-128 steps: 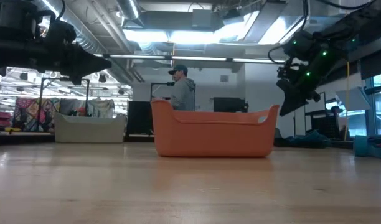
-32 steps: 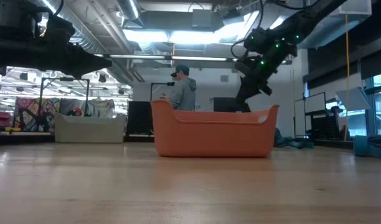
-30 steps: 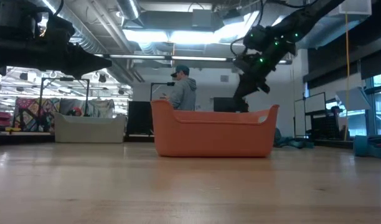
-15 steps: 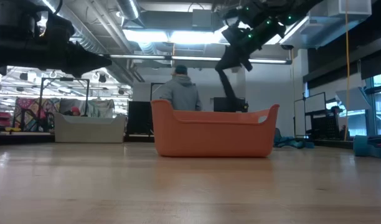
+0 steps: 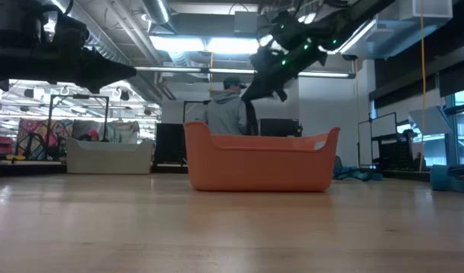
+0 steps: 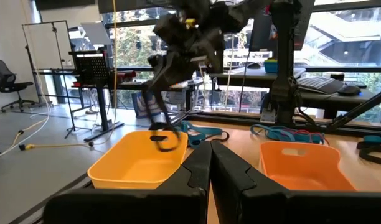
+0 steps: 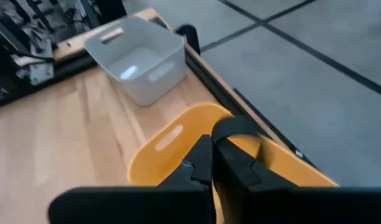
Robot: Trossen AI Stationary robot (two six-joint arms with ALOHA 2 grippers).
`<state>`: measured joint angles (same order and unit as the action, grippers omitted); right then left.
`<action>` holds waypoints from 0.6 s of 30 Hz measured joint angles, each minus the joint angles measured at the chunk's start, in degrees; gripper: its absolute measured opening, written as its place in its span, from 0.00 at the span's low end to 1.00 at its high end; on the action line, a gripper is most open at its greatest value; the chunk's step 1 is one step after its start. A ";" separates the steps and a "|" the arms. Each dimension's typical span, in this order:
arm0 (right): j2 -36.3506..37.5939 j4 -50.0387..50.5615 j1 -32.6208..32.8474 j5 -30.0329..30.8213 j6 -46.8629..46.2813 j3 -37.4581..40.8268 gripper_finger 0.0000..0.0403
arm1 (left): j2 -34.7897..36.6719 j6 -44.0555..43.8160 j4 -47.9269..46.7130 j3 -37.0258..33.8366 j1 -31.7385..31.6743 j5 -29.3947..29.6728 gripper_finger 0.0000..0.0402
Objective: Sort rubber bands into baskets
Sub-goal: Put the black rubber band into the yellow bin
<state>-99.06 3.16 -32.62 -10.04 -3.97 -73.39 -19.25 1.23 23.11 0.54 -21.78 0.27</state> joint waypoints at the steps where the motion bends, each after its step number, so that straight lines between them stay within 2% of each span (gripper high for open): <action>1: -0.79 -0.18 -0.01 0.09 0.00 0.00 0.03 | 0.00 -0.02 0.00 0.00 0.00 0.00 0.01; 18: -9.04 0.30 -0.02 1.55 -1.64 0.01 0.03 | -0.01 0.00 0.04 0.00 0.00 0.00 0.01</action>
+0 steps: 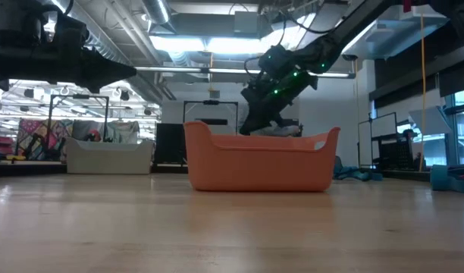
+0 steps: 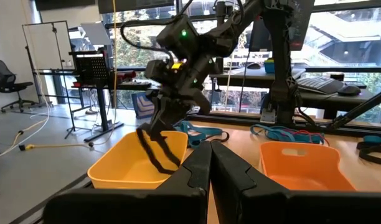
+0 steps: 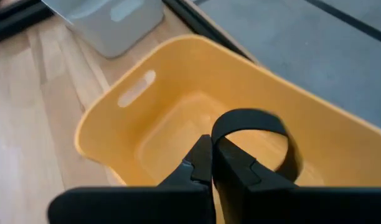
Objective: Sort rubber bands into baskets
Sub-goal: Put the black rubber band into the yellow bin
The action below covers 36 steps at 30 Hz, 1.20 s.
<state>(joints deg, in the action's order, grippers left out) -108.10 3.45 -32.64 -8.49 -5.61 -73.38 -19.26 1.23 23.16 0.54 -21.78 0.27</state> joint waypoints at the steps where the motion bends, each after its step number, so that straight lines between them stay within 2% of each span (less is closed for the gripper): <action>1: -0.18 0.32 0.02 0.02 -0.02 0.00 0.03 | 0.01 0.00 0.00 0.00 0.00 0.00 0.01; 6: -0.48 1.19 0.01 -0.13 -2.52 0.00 0.09 | 0.00 0.00 0.00 0.00 0.00 0.00 0.01; 14: -0.50 4.38 0.00 -0.07 -2.61 -0.03 0.35 | 0.01 0.00 0.00 0.00 0.00 -0.02 0.01; 18: -0.49 11.39 0.00 -0.06 -0.27 -3.26 0.43 | 0.01 0.01 0.00 0.00 0.00 -0.01 0.01; 25: 0.14 30.67 0.00 0.14 3.13 -11.19 0.45 | 0.01 0.01 0.00 0.00 0.00 -0.02 0.01; 36: 8.27 40.54 0.00 5.58 4.66 -11.30 0.45 | 0.01 0.02 0.26 0.00 0.00 -0.02 0.01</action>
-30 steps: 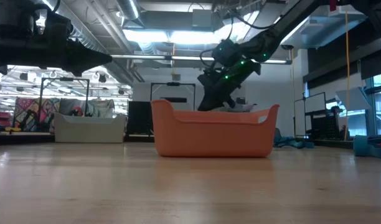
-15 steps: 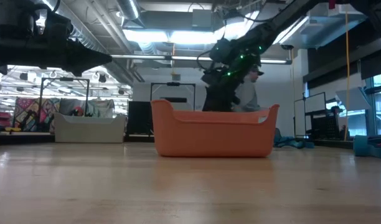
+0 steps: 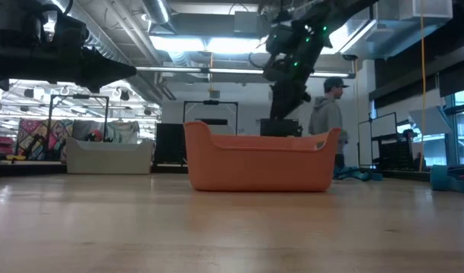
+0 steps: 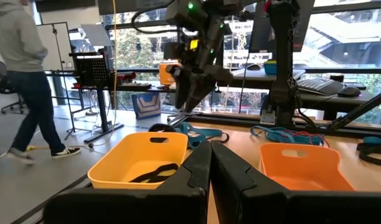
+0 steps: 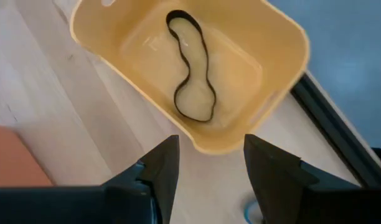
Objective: Sort rubber bands into baskets
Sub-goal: Put the black rubber band into the yellow bin
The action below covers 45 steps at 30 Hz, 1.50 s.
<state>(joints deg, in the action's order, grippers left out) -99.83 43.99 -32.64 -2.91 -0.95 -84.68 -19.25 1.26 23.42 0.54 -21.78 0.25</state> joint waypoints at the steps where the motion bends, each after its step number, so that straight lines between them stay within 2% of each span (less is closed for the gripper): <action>1: 0.53 0.89 0.00 0.36 0.00 0.00 0.45 | 0.00 0.00 0.00 0.00 0.00 0.00 0.01; 14: 2.36 14.49 0.00 8.21 0.94 0.28 0.45 | -0.01 0.00 0.00 0.00 0.00 0.00 0.01; 28: 13.79 9.65 -1.66 9.91 -5.16 19.05 0.45 | 0.00 0.26 -0.02 0.00 0.00 0.00 0.01; 33: 14.12 8.72 -2.35 13.51 -6.27 22.69 0.45 | -0.02 0.24 -0.02 0.00 0.00 0.00 0.01; 45: 13.54 -1.23 -4.34 12.41 -6.48 31.96 0.45 | 0.00 0.18 -0.02 0.00 0.00 0.00 0.01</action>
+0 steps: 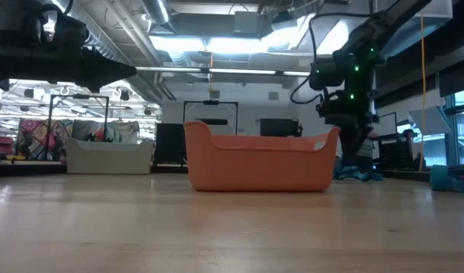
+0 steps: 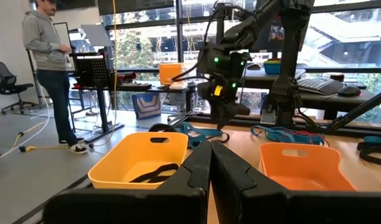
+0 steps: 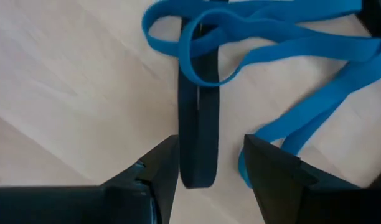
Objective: Sort rubber bands into baskets
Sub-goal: Put the black rubber band into the yellow bin
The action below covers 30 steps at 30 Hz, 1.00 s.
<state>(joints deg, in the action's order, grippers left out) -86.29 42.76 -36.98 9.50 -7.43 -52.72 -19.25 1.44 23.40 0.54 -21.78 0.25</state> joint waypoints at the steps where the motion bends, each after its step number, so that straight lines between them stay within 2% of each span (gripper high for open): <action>1: -0.08 -0.67 -0.04 -0.02 0.00 0.57 0.45 | -0.02 0.00 -0.02 -0.01 0.00 0.00 0.01; 19: -0.10 -13.42 -4.82 -6.19 -1.13 9.87 0.43 | -0.02 0.01 0.00 -0.02 0.00 0.00 0.01; 23: -0.10 -13.35 -4.77 -6.14 -1.11 10.18 0.33 | -0.01 0.03 0.00 -0.02 0.00 0.00 0.01; 30: -0.10 -15.18 -4.69 -5.44 -0.02 10.18 0.05 | 0.00 0.01 0.00 -0.02 0.00 0.00 0.01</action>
<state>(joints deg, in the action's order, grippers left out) -86.39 27.59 -41.67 4.06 -7.45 -42.54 -19.25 1.45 23.40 0.51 -21.78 0.25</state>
